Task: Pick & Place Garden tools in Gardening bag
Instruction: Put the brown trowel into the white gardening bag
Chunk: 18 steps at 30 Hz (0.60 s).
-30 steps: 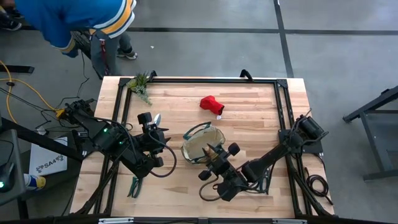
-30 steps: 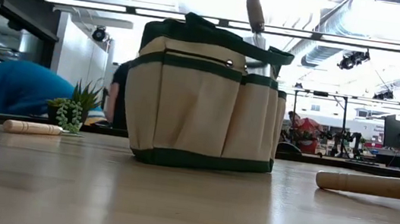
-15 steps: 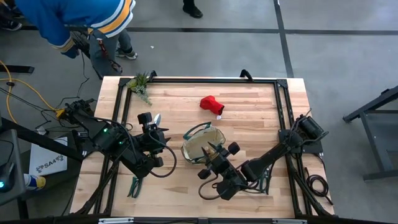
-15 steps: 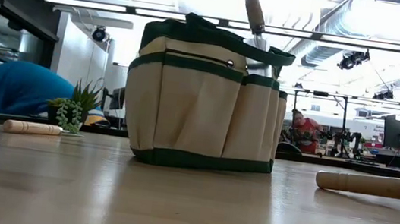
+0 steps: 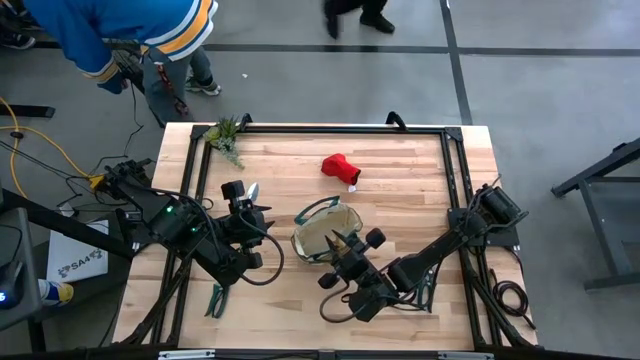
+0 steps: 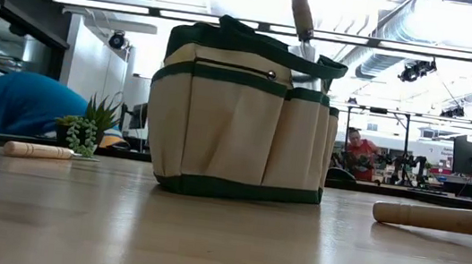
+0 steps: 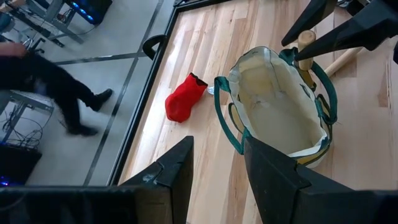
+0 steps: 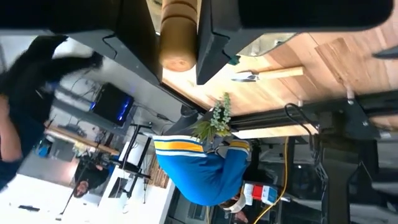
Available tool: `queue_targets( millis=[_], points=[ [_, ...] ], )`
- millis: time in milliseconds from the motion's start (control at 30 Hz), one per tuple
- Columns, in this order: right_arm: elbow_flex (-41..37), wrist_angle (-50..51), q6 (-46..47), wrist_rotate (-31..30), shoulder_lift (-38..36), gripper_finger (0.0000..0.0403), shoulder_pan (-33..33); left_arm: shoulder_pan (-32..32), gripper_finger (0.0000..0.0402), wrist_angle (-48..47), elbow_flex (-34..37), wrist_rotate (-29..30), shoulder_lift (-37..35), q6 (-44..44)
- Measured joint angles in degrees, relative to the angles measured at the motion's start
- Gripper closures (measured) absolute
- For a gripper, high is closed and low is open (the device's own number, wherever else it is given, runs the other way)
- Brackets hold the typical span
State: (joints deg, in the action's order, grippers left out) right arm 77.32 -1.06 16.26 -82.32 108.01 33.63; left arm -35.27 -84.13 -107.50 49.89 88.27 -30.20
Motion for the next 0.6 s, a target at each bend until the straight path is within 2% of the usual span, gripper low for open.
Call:
queue_targets(
  millis=[200, 300, 500, 600],
  points=[
    [0.0, -1.6, -4.2, 0.7, 0.0, 0.0319, 0.0, 0.0, 0.0266, 0.0, 0.0, 0.0, 0.0, 0.0],
    [0.0, -1.8, -4.0, 3.5, 0.0, 0.0311, -0.3, 0.0, 0.0266, 0.0, 0.0, 0.0, 0.0, 0.0],
    [0.0, -1.8, -2.6, 9.1, 0.0, 0.0271, -1.8, 0.0, 0.0266, 0.0, 0.0, 0.0, 0.0, 0.1],
    [0.0, -1.8, -2.5, 8.9, 0.0, 0.0245, -2.0, 0.0, 0.0266, 0.0, 0.0, 0.0, 0.0, 0.1]
  ],
)
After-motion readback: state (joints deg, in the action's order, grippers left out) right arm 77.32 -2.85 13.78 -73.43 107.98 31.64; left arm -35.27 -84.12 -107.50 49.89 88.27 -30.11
